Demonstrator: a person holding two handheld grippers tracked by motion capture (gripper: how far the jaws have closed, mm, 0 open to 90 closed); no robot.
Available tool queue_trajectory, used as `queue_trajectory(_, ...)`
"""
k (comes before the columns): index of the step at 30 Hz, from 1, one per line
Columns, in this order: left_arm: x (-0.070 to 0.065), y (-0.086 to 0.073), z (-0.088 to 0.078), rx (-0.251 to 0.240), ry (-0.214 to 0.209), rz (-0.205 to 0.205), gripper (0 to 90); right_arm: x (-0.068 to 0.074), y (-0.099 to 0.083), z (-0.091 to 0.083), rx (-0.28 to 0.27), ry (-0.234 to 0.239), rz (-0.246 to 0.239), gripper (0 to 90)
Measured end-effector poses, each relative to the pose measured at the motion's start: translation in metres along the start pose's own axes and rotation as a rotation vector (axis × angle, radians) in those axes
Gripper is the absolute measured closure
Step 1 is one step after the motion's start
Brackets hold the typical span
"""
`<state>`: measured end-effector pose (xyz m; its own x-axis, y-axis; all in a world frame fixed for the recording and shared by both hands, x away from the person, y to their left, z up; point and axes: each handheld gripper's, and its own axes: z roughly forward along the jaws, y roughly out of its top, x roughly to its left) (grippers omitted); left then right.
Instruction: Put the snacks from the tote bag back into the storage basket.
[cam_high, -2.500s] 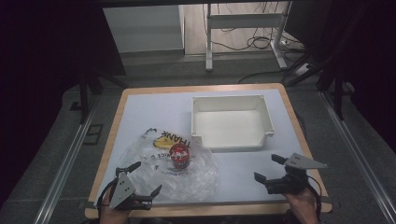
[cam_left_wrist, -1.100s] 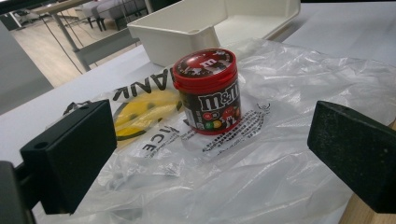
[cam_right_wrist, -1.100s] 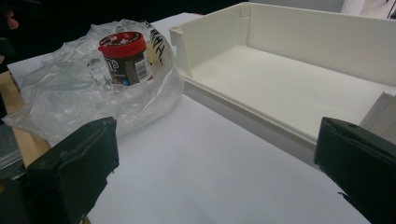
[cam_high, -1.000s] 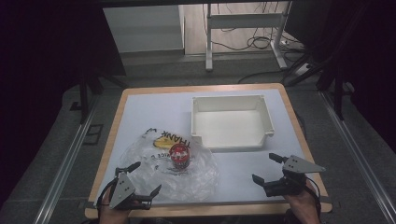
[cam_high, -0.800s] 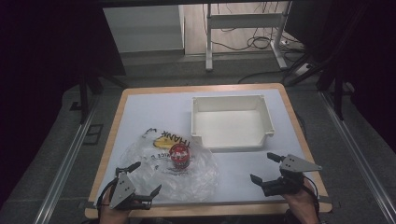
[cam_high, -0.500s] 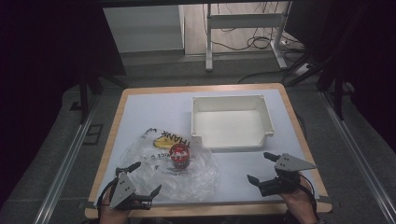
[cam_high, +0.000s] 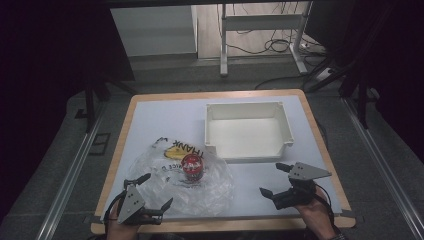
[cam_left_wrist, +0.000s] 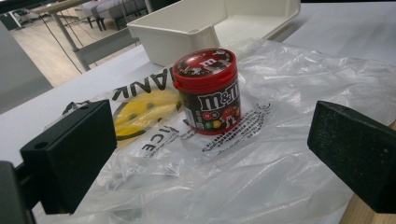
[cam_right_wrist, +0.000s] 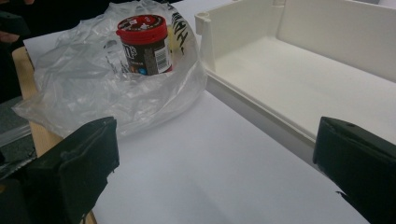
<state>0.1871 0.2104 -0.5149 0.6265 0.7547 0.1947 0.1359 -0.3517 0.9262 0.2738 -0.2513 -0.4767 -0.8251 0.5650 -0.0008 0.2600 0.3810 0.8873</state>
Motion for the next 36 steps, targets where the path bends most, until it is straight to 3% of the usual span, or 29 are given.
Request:
queue_trajectory(12, 0.0, 0.0, 0.0, 0.0, -0.002, -0.003, 1.3, 0.0, 0.005, 0.004, -0.006, -0.006, 0.003, 0.3)
queue_trajectory(19, 0.0, 0.0, 0.001, -0.004, -0.004, -0.009, 1.3, 0.003, 0.009, 0.01, -0.035, 0.02, 0.004, 0.3)
queue_trajectory(36, 0.0, 0.0, 0.002, 0.001, -0.006, -0.007, 1.2, 0.009, 0.015, 0.023, -0.019, 0.054, -0.011, 0.4)
